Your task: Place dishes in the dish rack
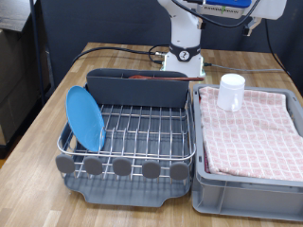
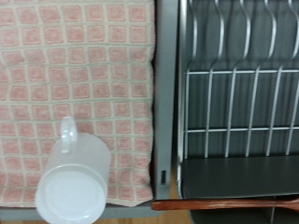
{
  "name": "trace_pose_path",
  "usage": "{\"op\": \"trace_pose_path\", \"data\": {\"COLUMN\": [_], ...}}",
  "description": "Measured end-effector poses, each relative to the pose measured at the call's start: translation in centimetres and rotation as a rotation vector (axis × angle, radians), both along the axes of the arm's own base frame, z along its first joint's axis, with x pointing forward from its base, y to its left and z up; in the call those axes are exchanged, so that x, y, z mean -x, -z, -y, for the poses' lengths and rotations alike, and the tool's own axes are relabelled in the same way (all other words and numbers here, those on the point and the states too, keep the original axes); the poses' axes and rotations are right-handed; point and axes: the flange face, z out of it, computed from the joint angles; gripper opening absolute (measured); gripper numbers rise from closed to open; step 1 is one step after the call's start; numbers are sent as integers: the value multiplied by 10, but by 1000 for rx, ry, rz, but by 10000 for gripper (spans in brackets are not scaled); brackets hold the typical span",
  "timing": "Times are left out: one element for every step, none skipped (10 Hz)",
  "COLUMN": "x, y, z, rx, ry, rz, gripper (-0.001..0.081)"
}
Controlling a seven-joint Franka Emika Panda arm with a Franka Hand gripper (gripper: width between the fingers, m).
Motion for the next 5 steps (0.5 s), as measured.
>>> {"op": "trace_pose_path", "data": {"x": [1, 2, 4, 6, 9], "y": [-3, -6, -10, -12, -13], "z": [-8, -19, -31, -44, -55], "rx": [-18, -29, -32, -29, -27], "ry": [-4, -13, -17, -16, -14], "rz": [-5, -11, -17, -19, -23], "gripper": [803, 803, 803, 803, 803]}}
